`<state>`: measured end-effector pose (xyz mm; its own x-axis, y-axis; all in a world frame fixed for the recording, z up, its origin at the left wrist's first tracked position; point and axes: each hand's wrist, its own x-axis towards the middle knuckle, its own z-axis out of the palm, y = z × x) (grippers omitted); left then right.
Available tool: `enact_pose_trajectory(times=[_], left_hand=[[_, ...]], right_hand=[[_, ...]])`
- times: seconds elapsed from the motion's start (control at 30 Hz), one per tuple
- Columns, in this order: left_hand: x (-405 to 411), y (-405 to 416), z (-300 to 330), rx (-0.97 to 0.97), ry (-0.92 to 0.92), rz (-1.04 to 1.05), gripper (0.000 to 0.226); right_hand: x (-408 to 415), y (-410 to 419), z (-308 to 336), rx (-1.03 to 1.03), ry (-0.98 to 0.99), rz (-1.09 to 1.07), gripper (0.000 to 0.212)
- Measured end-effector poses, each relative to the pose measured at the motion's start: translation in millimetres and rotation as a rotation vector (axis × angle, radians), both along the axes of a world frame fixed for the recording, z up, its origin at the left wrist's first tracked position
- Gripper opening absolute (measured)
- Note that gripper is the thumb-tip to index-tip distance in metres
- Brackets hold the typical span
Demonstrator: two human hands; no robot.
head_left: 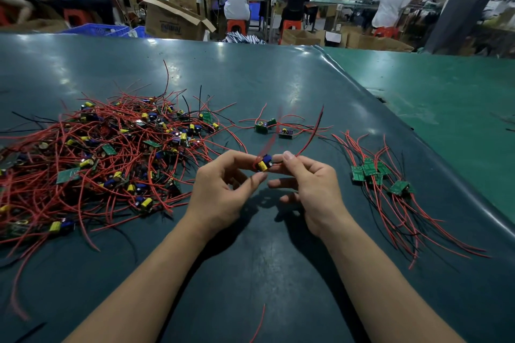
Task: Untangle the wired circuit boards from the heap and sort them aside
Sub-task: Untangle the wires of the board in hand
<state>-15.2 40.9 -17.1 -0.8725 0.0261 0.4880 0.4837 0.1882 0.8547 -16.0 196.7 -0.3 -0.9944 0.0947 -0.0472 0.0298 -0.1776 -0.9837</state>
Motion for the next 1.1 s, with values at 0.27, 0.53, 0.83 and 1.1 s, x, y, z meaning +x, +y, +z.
enact_pose_trajectory(times=[0.27, 0.53, 0.83, 1.1], left_hand=[[0.9, 0.9, 4.6, 0.146, -0.111, -0.041, 0.02], [2.5, -2.4, 10.0, 0.268, -0.228, -0.134, 0.024], [1.9, -3.3, 10.2, 0.249, -0.25, -0.126, 0.025], [2.7, -3.4, 11.6, 0.28, -0.262, -0.112, 0.026]], right_hand=[[-5.1, 8.1, 1.4, -0.311, -0.094, -0.137, 0.02], [-5.9, 14.4, 6.9, -0.474, -0.1, 0.051, 0.023], [-7.5, 11.5, 4.3, -0.431, -0.024, -0.205, 0.025], [-10.0, 13.3, 6.6, -0.662, -0.106, -0.047, 0.021]])
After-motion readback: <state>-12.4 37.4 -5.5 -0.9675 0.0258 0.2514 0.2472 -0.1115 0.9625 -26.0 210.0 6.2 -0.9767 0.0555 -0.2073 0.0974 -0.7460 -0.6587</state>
